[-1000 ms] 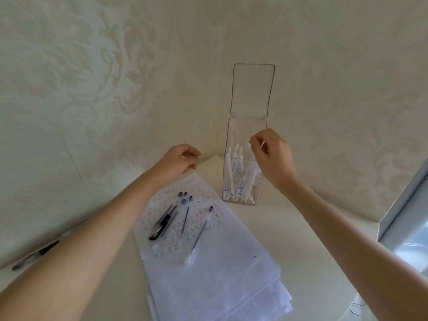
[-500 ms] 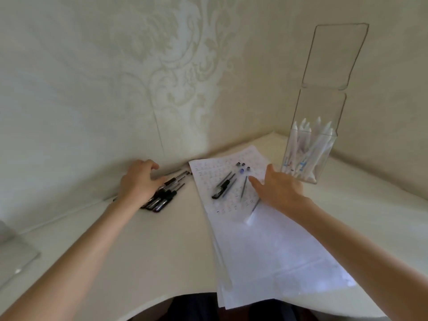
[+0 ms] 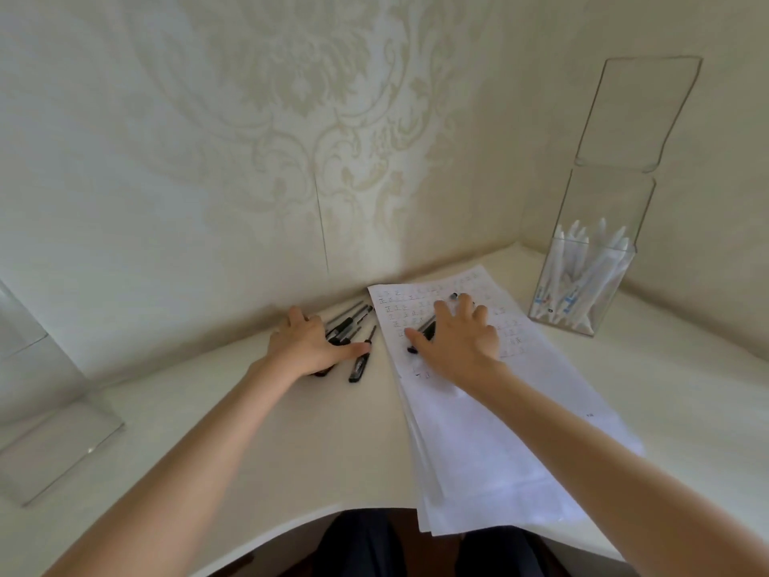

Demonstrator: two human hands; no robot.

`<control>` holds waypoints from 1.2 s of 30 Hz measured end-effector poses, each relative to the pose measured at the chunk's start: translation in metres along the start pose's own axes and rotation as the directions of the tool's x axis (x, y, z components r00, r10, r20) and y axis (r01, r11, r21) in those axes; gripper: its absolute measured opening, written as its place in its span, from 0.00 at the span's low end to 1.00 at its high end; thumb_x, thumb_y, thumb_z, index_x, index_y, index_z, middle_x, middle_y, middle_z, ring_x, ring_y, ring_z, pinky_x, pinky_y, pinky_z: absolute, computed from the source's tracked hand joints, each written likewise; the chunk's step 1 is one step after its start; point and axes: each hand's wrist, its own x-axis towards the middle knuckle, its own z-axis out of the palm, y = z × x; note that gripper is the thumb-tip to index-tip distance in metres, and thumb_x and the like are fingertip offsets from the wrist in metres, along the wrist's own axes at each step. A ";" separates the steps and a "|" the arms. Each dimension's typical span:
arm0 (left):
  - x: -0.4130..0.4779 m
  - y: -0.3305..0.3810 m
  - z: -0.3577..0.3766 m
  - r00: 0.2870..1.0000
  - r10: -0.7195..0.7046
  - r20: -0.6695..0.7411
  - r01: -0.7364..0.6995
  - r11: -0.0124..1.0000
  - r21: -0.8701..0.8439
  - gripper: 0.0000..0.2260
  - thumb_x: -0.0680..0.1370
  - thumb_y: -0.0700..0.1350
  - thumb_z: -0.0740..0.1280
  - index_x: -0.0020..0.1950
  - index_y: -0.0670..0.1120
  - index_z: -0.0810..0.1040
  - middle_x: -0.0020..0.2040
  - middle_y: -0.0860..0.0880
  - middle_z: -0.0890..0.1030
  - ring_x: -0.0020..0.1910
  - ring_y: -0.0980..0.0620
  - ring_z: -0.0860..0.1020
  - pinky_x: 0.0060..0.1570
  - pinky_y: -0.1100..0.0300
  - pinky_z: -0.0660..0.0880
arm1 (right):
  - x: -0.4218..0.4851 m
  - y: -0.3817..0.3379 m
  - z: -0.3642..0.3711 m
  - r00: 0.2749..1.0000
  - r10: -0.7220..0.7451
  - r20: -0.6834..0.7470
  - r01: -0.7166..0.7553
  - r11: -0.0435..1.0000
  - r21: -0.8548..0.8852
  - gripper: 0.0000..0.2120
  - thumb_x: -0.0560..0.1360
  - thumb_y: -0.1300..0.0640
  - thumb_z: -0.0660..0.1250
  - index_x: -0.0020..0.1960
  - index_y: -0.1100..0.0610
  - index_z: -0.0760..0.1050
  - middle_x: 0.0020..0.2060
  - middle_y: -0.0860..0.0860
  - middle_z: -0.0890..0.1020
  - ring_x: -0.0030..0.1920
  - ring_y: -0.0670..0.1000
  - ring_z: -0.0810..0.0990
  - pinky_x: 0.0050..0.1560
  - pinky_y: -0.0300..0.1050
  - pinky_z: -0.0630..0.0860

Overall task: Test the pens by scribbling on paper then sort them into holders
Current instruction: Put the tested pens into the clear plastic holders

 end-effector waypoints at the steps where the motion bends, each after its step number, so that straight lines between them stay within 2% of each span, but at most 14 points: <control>1: 0.000 0.003 0.001 1.000 -0.005 -0.003 0.005 1.000 -0.006 0.37 0.66 0.72 0.62 0.59 0.42 0.70 0.63 0.44 0.64 0.63 0.43 0.66 0.60 0.53 0.69 | 0.002 -0.003 0.003 0.999 -0.050 0.015 0.050 0.999 0.007 0.30 0.77 0.36 0.53 0.74 0.51 0.57 0.75 0.58 0.51 0.73 0.64 0.52 0.67 0.58 0.63; 3: 0.000 0.008 0.003 1.000 -0.009 -0.009 0.008 0.999 -0.035 0.35 0.69 0.69 0.63 0.61 0.41 0.69 0.64 0.43 0.62 0.64 0.43 0.64 0.59 0.54 0.67 | 0.006 -0.008 0.010 0.986 -0.151 0.074 0.148 0.988 0.048 0.28 0.78 0.37 0.52 0.74 0.46 0.57 0.77 0.55 0.46 0.75 0.64 0.44 0.73 0.63 0.49; 5: -0.001 0.010 0.005 1.000 -0.012 -0.019 0.011 0.998 -0.055 0.32 0.70 0.66 0.63 0.61 0.40 0.69 0.63 0.43 0.61 0.64 0.43 0.63 0.55 0.55 0.67 | 0.007 -0.007 0.017 0.973 -0.205 0.109 0.200 0.978 0.058 0.26 0.79 0.38 0.51 0.74 0.45 0.58 0.77 0.54 0.49 0.76 0.62 0.43 0.73 0.62 0.44; 8: -0.004 0.004 0.008 0.997 -0.018 -0.076 0.012 0.997 -0.079 0.29 0.71 0.65 0.64 0.57 0.41 0.71 0.60 0.44 0.63 0.62 0.44 0.65 0.53 0.55 0.68 | 0.006 0.001 0.021 0.976 -0.206 0.072 0.203 0.978 0.052 0.26 0.79 0.39 0.50 0.74 0.48 0.60 0.76 0.55 0.55 0.75 0.60 0.48 0.73 0.58 0.46; 12: -0.010 -0.008 0.009 0.987 -0.025 -0.157 0.007 0.993 -0.116 0.20 0.71 0.59 0.65 0.51 0.43 0.70 0.56 0.44 0.68 0.55 0.44 0.70 0.48 0.54 0.72 | 0.006 0.015 0.020 0.980 -0.194 0.032 0.192 0.979 0.073 0.25 0.79 0.40 0.51 0.73 0.49 0.62 0.75 0.54 0.58 0.75 0.58 0.50 0.74 0.53 0.47; 15: -0.014 -0.010 0.009 0.980 -0.069 -0.185 0.057 0.996 -0.069 0.21 0.72 0.55 0.64 0.57 0.41 0.71 0.58 0.42 0.69 0.56 0.42 0.71 0.48 0.54 0.71 | 0.004 0.024 0.018 0.977 -0.210 0.036 0.203 0.970 0.131 0.25 0.79 0.41 0.53 0.73 0.50 0.61 0.76 0.53 0.56 0.76 0.56 0.49 0.74 0.51 0.46; 18: -0.013 -0.005 0.006 0.985 -0.104 -0.141 0.105 0.994 0.001 0.26 0.72 0.56 0.64 0.63 0.40 0.68 0.61 0.42 0.66 0.61 0.41 0.67 0.52 0.53 0.69 | 0.003 0.032 0.015 0.963 -0.261 0.062 0.248 0.955 0.161 0.27 0.79 0.41 0.55 0.74 0.50 0.60 0.76 0.52 0.56 0.76 0.54 0.48 0.74 0.50 0.46; 22: -0.005 0.010 0.005 0.991 0.049 -0.122 -0.039 0.995 0.089 0.26 0.74 0.55 0.63 0.66 0.41 0.64 0.65 0.42 0.66 0.65 0.42 0.64 0.57 0.53 0.67 | -0.002 0.043 0.011 0.950 -0.301 0.083 0.279 0.938 0.206 0.26 0.79 0.45 0.58 0.74 0.50 0.60 0.76 0.51 0.55 0.76 0.53 0.48 0.74 0.48 0.44; 24: 0.001 0.015 0.004 0.996 0.040 -0.078 -0.036 0.998 0.054 0.25 0.73 0.53 0.64 0.65 0.41 0.65 0.65 0.41 0.66 0.65 0.42 0.65 0.56 0.53 0.68 | -0.003 0.048 0.011 0.951 -0.299 0.076 0.277 0.936 0.218 0.25 0.78 0.48 0.58 0.74 0.49 0.61 0.76 0.50 0.55 0.77 0.53 0.46 0.74 0.49 0.41; 28: 0.007 0.018 -0.005 0.998 0.018 0.059 -0.024 0.995 0.098 0.18 0.73 0.49 0.66 0.58 0.39 0.73 0.53 0.43 0.75 0.52 0.46 0.75 0.41 0.60 0.70 | -0.004 0.055 0.015 0.962 -0.269 0.042 0.249 0.930 0.270 0.24 0.77 0.50 0.59 0.72 0.47 0.63 0.76 0.47 0.55 0.77 0.51 0.44 0.74 0.49 0.37; 31: 0.002 0.015 -0.003 1.000 0.024 0.018 -0.027 0.990 0.136 0.12 0.74 0.42 0.63 0.55 0.38 0.74 0.51 0.44 0.76 0.49 0.46 0.77 0.38 0.60 0.69 | -0.005 0.056 0.016 0.966 -0.258 0.027 0.238 0.922 0.307 0.23 0.77 0.51 0.59 0.71 0.47 0.65 0.76 0.47 0.57 0.77 0.50 0.44 0.74 0.49 0.38; 33: -0.001 0.013 0.000 0.999 0.032 -0.027 -0.030 0.997 0.071 0.11 0.76 0.42 0.61 0.55 0.38 0.74 0.52 0.43 0.76 0.48 0.45 0.77 0.38 0.60 0.69 | -0.005 0.057 0.016 0.967 -0.254 0.016 0.235 0.917 0.321 0.22 0.77 0.53 0.59 0.71 0.48 0.65 0.75 0.47 0.58 0.76 0.50 0.46 0.74 0.49 0.41; 36: -0.005 0.023 -0.001 0.995 0.066 -0.079 -0.077 0.987 -0.139 0.05 0.77 0.42 0.60 0.47 0.41 0.71 0.42 0.45 0.73 0.39 0.48 0.72 0.31 0.60 0.65 | -0.005 0.062 0.015 0.970 -0.244 0.002 0.230 0.915 0.331 0.22 0.76 0.54 0.60 0.69 0.53 0.66 0.73 0.49 0.63 0.75 0.51 0.51 0.74 0.47 0.47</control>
